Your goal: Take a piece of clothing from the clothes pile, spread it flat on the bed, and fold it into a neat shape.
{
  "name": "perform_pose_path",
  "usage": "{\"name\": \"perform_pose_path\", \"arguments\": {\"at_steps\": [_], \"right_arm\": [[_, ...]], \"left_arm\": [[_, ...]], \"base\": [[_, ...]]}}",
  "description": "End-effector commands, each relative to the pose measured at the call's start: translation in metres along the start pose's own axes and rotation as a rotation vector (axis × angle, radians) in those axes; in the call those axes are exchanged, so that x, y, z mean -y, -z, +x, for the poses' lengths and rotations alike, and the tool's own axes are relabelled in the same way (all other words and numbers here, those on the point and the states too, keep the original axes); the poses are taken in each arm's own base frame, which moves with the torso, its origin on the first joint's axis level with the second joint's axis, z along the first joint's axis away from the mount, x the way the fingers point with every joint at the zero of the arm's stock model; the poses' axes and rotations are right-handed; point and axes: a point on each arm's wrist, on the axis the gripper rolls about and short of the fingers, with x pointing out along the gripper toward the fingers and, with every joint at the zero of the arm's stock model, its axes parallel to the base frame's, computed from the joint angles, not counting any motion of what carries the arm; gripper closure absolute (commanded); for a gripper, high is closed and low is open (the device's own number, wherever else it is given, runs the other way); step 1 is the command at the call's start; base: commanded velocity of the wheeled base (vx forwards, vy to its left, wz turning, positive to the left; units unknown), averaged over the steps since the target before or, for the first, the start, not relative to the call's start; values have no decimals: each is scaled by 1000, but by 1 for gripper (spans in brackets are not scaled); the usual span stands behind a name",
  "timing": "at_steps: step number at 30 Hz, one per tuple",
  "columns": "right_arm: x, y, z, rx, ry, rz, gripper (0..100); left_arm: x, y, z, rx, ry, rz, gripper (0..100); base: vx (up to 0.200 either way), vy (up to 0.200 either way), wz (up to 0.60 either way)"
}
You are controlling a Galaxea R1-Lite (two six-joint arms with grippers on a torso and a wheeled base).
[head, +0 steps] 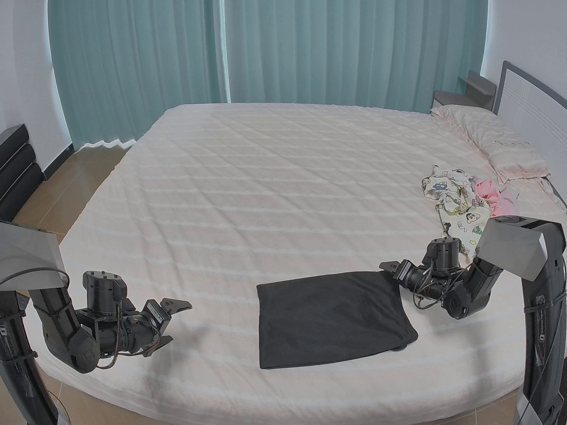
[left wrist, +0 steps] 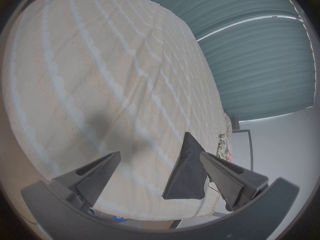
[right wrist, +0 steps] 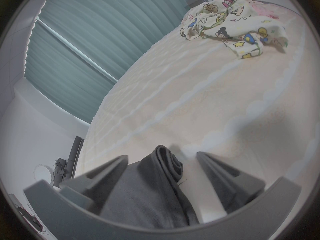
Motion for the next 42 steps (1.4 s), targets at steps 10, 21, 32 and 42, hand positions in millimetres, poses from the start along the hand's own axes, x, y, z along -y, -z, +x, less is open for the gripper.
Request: {"name": "perform_pose_path", "arguments": {"at_steps": [10, 21, 32, 42], "right_arm": [[2, 2, 15, 57, 20, 66, 100], [3, 1, 14, 76, 20, 96, 100], [-2, -1, -19, 141, -25, 55, 0], [14, 28, -59, -18, 31, -78, 0]], "left_arm": [[0, 0, 0, 0, -2, -1, 0], [0, 0, 0, 0, -2, -1, 0], [0, 0, 0, -1, 0, 0, 0], [0, 0, 0, 0, 0, 2, 0]], "base": [[0, 0, 0], [0, 0, 0], [0, 0, 0], [0, 0, 0]]}}
